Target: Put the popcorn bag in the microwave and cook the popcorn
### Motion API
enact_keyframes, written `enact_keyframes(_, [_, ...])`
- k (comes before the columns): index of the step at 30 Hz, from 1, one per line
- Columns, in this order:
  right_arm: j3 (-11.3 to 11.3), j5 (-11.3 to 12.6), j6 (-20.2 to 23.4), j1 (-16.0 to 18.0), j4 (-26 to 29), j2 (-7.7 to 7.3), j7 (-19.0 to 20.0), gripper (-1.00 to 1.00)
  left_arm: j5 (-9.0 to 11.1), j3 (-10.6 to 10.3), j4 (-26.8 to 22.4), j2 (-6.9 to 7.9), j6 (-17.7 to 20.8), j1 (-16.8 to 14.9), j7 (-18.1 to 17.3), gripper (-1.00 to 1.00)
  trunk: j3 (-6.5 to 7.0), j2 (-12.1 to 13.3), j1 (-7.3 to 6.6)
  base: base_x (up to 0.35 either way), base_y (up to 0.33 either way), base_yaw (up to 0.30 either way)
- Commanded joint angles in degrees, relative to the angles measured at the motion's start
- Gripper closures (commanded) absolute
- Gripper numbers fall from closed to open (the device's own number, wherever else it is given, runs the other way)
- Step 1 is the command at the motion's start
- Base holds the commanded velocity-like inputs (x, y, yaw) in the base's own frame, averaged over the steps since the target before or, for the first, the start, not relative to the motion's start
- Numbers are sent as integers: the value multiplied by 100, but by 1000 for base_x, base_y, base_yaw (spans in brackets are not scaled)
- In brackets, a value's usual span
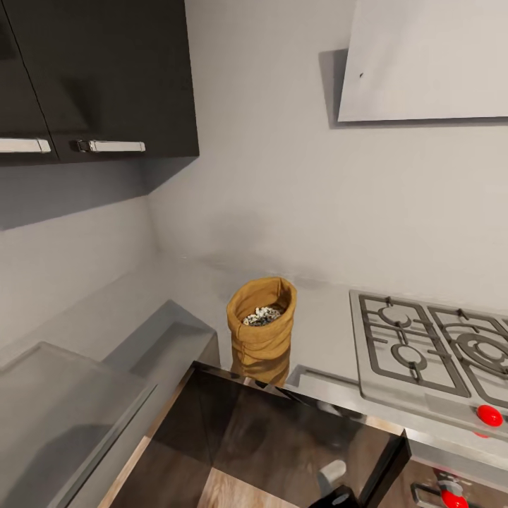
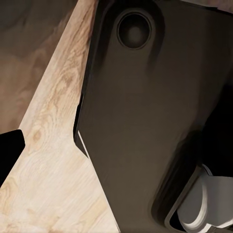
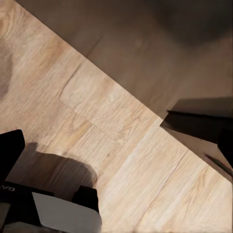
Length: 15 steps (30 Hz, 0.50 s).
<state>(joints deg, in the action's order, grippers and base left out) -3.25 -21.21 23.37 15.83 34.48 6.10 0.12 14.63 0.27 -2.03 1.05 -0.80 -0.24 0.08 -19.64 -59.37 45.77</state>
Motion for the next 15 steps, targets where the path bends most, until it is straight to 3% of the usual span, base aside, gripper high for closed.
enact_keyframes(1, [-18, -55, 6, -31, -24, 0, -32, -100, 24, -1, 1, 0, -8, -2, 2, -100, -6, -4, 0, 0, 0, 0])
enact_keyframes(6, [-35, -66, -119, -194, -186, 5, -117, -100, 22, -1, 1, 0, -16, -2, 1, -100, -6, -4, 0, -80, 0, 0])
enact_keyframes(15, [-9, -66, -122, -254, -476, 4, -118, -100, 25, -1, 1, 0, -20, -2, 1, -100, -6, -4, 0, -314, 0, 0])
